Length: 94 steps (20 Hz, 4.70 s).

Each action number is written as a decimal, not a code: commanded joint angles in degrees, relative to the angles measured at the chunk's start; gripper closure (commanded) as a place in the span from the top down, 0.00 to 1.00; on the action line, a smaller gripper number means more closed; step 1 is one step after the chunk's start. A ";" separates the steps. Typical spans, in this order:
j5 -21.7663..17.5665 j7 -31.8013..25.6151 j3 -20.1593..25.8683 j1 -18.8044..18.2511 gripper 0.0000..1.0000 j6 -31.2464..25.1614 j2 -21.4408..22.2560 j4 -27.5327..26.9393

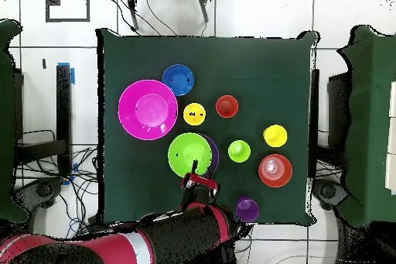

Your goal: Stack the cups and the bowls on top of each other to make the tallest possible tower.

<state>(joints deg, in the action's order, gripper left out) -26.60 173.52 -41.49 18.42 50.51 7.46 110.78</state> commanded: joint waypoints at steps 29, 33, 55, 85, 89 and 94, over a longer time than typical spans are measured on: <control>-0.83 -2.75 7.11 1.63 0.00 -6.30 -0.18 -0.41; -0.94 -2.16 7.32 1.55 0.00 -7.35 0.34 -0.15; 3.52 -3.11 -1.16 8.28 0.00 -11.46 6.09 4.63; 48.09 -6.73 -25.80 33.94 0.00 -14.99 -27.21 12.45; 53.85 -6.30 -25.19 37.57 0.00 -19.52 -32.82 12.37; 59.07 -4.64 -23.81 40.42 0.00 -22.38 -38.68 12.52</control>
<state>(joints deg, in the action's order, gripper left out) 25.38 173.52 -71.09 56.84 37.42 -21.12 123.73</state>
